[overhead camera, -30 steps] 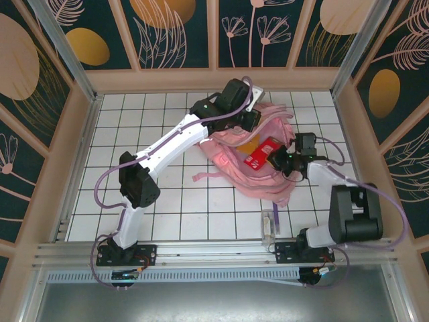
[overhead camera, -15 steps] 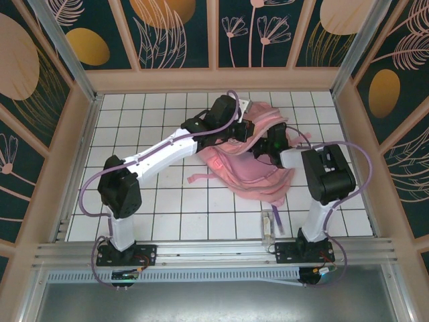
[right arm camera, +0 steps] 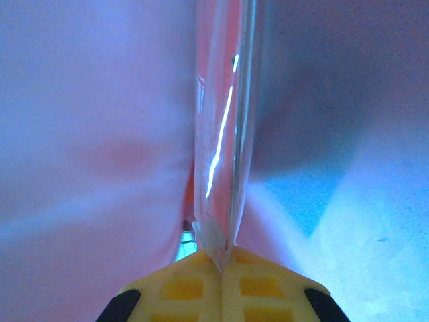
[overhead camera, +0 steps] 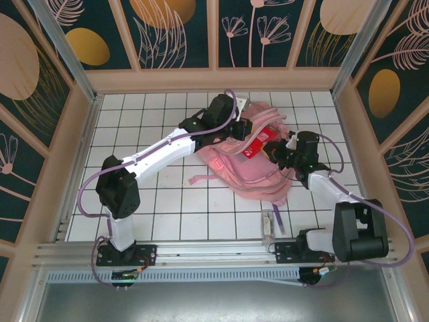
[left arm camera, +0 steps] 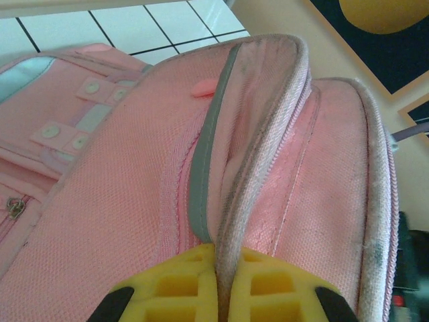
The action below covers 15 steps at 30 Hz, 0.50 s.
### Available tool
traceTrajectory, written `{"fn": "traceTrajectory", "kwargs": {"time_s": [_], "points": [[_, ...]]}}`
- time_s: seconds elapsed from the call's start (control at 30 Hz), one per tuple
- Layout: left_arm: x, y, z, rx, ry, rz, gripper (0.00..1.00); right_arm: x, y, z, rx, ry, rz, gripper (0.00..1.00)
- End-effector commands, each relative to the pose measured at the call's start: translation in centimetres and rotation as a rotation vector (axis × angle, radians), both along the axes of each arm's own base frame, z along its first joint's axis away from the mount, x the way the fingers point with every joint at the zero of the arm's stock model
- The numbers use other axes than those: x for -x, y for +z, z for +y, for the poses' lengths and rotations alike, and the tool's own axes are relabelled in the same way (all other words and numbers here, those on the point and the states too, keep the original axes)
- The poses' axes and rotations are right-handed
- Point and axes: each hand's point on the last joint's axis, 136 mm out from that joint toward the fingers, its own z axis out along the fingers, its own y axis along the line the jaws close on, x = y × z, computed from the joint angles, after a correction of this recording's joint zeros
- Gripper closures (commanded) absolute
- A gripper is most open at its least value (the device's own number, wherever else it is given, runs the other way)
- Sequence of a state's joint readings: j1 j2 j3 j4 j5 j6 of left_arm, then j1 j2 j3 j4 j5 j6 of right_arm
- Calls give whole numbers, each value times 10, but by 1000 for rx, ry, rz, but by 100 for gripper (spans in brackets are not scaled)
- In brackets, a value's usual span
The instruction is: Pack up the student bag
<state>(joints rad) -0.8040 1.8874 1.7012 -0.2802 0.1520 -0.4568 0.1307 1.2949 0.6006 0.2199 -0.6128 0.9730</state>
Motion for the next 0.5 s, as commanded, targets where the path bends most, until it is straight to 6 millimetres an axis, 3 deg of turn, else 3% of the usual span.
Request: {"fn": "traceTrajectory", "kwargs": {"time_s": [0.0, 0.23, 0.33, 0.47], "points": [[2, 63, -7, 183, -17, -57, 100, -2, -26, -1, 67, -38, 33, 100], [20, 78, -26, 363, -80, 100, 100, -36, -42, 15, 12, -55, 45, 100], [21, 80, -19, 340, -55, 100, 100, -48, -48, 24, -31, -49, 43, 100], [26, 85, -6, 342, -28, 71, 100, -64, -55, 52, -59, -1, 51, 100]]}}
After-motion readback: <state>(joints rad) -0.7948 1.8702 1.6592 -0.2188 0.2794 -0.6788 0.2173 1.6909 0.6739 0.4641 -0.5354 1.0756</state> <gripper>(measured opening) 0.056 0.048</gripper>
